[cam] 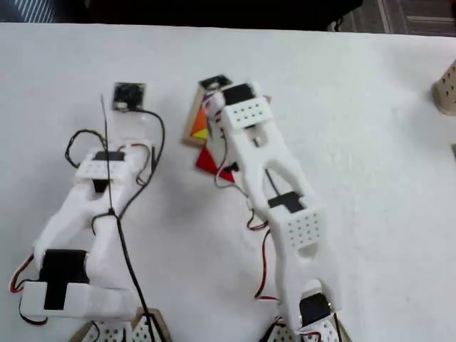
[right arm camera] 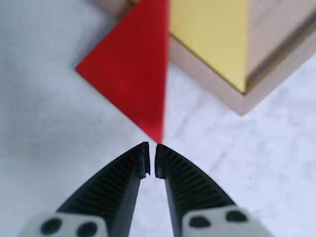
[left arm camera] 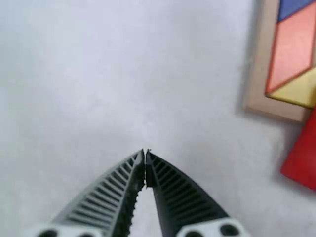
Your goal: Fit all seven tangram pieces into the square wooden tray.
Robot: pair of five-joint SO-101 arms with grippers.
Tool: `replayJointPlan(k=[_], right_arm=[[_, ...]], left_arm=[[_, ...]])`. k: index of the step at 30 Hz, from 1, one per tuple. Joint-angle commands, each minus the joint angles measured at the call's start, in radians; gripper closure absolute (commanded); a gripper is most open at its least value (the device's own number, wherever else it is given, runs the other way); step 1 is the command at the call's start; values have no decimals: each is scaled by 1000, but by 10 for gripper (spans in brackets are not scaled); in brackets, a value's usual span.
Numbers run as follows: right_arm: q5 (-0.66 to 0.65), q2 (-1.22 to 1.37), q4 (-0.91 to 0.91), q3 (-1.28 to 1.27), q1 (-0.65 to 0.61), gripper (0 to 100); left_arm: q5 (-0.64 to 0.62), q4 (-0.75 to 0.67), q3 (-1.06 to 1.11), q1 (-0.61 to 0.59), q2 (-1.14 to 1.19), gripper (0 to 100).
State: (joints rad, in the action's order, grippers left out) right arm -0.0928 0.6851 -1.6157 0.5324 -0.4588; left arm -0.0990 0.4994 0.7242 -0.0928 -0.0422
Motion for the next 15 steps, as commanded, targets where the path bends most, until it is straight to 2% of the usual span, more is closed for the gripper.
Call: replayJointPlan(k=[1,9,15], right_arm=[[49,-122,168,-190,-74,978],[60,-208,463,-400,-143,978],[60,-153,518,-393,-131,978]], left_arm=[[-81,-32,-51,-56,-4,977],[-61,-32,-52,-58,-5,977],[-61,-29,-49,-58,-7,977]])
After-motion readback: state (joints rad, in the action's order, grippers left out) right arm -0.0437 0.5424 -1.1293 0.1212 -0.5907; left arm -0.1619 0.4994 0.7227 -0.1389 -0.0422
